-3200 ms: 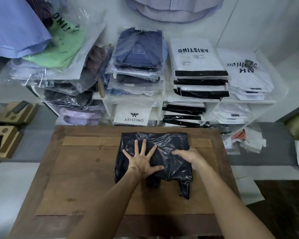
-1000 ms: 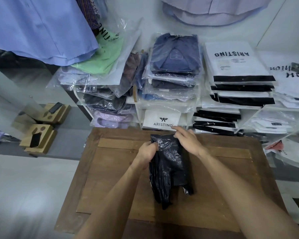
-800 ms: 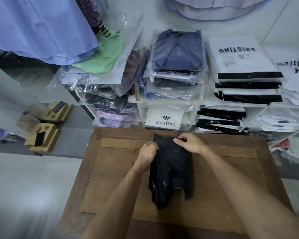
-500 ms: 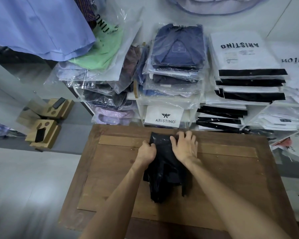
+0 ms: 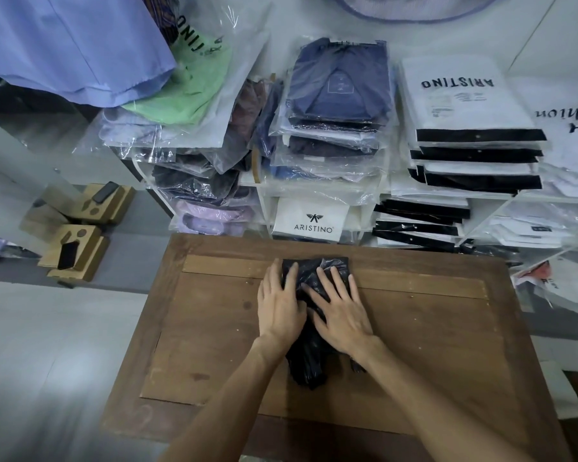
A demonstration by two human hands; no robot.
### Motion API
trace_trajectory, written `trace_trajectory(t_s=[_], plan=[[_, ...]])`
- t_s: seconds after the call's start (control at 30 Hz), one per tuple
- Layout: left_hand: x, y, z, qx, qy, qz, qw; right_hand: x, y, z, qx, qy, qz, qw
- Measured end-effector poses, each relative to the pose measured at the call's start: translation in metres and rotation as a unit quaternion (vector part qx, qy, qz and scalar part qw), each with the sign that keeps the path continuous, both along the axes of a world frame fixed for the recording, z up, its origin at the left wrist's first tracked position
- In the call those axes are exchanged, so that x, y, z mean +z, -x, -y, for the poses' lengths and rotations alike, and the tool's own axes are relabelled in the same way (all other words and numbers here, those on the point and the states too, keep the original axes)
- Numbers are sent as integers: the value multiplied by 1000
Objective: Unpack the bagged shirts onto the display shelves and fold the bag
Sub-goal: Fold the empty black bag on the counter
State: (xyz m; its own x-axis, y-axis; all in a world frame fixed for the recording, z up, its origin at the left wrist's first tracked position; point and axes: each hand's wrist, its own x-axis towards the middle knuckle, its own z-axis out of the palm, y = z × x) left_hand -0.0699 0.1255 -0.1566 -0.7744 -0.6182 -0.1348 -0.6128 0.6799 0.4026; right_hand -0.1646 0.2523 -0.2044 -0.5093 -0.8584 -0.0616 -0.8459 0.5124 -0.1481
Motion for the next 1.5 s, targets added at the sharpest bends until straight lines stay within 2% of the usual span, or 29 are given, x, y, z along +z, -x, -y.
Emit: trace_trajectory(t_s=[0.07,0.13,0.27,0.5,0.6,0.67,0.73,0.8,0.87,0.9,0.97,1.07,1.1,1.33,1.5], plan=[[-7,-2,-3,-74,36,28,996,-3,-1,0,1,0,0,1000],[-15,-4,-4,-99,27,78,992,-4,-1,1,6,-8,5,1000],[-31,-10,5,-107,30,118,987,-4,-1,2,-3,-3,30,1000],[-45,-12,12,-119,66,114,984,-4,-5,5,-24,0,26,999],[-41,-9,11,-129,61,141,980,-3,-4,6,-19,-4,43,999],[-35,-8,11,-125,44,145,981,1,0,5,-19,21,86,996],[-22,-8,10,-85,5,111,990,9,3,1,-68,78,157,982],[-8,-10,9,-4,-29,60,998,18,2,-6,-178,137,144,964],[0,-16,7,53,-70,31,996,28,-1,-12,-323,134,136,927],[2,-19,6,62,-99,27,993,33,-2,-15,-370,120,166,906],[2,-23,2,60,-157,29,985,37,-3,-17,-399,113,259,872],[1,-25,7,72,-220,-11,973,46,0,-7,-384,154,381,827],[3,-25,14,83,-226,-17,971,51,0,0,-369,151,400,825],[25,-50,98,154,-190,-35,969,67,-19,69,-196,113,388,894],[37,-77,151,183,-158,-53,969,73,-43,127,-144,119,377,907]])
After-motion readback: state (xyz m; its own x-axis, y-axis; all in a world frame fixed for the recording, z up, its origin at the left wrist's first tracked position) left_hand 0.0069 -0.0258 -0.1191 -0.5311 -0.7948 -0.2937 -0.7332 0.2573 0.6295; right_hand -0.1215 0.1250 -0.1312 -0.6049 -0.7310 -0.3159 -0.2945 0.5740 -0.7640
